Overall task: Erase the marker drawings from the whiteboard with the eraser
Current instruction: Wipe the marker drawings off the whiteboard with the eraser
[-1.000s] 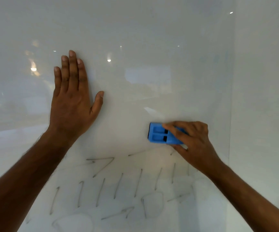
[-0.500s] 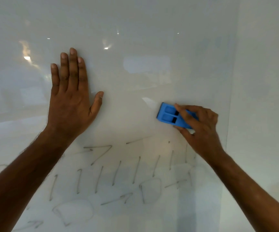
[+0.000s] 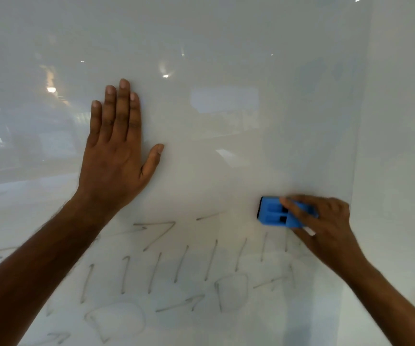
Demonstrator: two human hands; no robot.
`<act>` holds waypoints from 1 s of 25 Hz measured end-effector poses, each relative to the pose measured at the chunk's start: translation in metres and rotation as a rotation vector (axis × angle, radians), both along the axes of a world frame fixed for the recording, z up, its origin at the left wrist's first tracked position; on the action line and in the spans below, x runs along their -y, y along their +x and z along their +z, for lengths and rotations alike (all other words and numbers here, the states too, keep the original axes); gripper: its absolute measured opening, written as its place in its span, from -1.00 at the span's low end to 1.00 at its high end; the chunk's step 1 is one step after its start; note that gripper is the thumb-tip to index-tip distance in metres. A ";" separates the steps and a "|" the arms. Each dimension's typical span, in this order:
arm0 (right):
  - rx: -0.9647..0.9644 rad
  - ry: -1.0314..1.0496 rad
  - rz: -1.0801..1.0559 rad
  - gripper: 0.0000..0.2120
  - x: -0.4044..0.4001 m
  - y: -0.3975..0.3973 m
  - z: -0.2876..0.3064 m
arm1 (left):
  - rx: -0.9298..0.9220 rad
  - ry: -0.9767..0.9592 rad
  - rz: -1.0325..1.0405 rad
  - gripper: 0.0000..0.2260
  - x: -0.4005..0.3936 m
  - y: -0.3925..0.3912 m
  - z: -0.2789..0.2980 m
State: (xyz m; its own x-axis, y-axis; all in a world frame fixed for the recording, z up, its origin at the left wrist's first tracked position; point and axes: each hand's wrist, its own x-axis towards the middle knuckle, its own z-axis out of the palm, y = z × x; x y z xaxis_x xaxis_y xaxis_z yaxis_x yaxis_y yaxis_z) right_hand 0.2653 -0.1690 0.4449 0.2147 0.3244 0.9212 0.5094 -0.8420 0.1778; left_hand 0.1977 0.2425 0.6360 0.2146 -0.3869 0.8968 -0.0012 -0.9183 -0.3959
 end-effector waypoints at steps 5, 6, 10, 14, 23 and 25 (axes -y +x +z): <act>-0.006 0.187 0.022 -0.41 -0.044 -0.006 0.067 | -0.001 -0.012 -0.007 -0.27 0.002 0.000 -0.002; 0.008 0.164 0.035 -0.41 -0.059 -0.008 0.068 | 0.001 -0.014 -0.005 -0.27 0.002 0.000 -0.002; 0.080 -0.041 0.054 -0.33 -0.095 -0.021 0.014 | -0.002 0.010 0.000 -0.26 -0.004 0.000 -0.002; 0.058 -0.094 0.015 -0.23 -0.063 -0.017 -0.024 | 0.005 0.044 0.011 -0.26 -0.008 -0.001 0.000; 0.014 0.178 0.079 -0.30 -0.124 -0.028 0.056 | 0.011 0.002 0.001 -0.28 -0.003 0.002 -0.005; 0.075 0.008 0.065 -0.22 -0.144 -0.034 0.022 | 0.005 0.012 -0.003 -0.29 -0.006 0.001 -0.005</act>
State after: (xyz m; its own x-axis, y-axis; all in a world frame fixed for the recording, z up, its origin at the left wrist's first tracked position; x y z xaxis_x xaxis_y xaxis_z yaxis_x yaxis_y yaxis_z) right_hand 0.2310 -0.0252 0.4665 0.1235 0.3279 0.9366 0.5486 -0.8091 0.2109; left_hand 0.1985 0.2484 0.6313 0.2085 -0.3981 0.8933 -0.0018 -0.9135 -0.4067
